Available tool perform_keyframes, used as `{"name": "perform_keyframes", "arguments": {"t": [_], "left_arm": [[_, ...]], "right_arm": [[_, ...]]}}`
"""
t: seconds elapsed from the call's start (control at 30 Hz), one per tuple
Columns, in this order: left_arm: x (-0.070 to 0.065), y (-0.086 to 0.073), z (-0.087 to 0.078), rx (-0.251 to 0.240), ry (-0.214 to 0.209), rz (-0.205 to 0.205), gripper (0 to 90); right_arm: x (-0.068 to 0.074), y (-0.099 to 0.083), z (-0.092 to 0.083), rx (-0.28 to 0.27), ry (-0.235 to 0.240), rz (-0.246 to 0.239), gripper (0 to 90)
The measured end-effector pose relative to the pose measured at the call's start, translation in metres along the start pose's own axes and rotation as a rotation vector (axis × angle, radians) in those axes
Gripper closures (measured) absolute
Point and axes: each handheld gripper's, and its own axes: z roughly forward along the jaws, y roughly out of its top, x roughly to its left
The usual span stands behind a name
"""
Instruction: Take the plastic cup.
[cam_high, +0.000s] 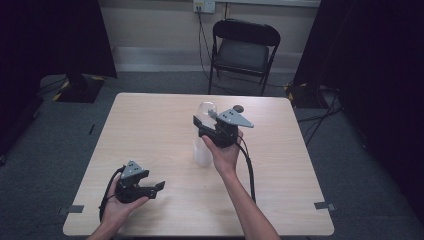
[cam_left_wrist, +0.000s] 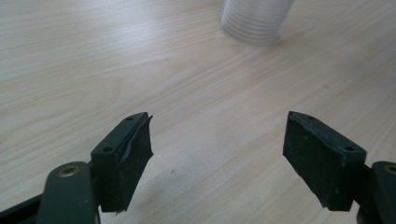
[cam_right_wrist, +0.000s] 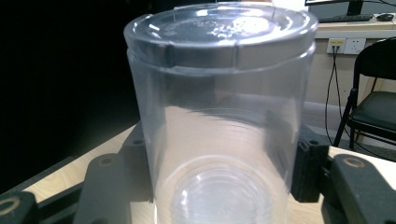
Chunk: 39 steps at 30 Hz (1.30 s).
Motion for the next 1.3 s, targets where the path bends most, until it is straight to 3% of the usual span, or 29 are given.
{"name": "perform_keyframes", "arguments": {"t": [0.4,0.93,1.3], "left_arm": [[0.002,0.001,-0.002,-0.014,0.014,-0.002,23.8],[0.008,0.006,-0.009,-0.036,0.030,-0.037,26.0],[0.004,0.012,-0.009,-0.039,0.032,-0.014,24.4]], "right_arm": [[0.002,0.014,-0.011,-0.039,0.008,0.005,40.6],[0.000,0.024,-0.033,-0.065,0.011,0.000,42.2],[-0.008,0.021,-0.052,-0.055,-0.011,-0.001,42.3]]}}
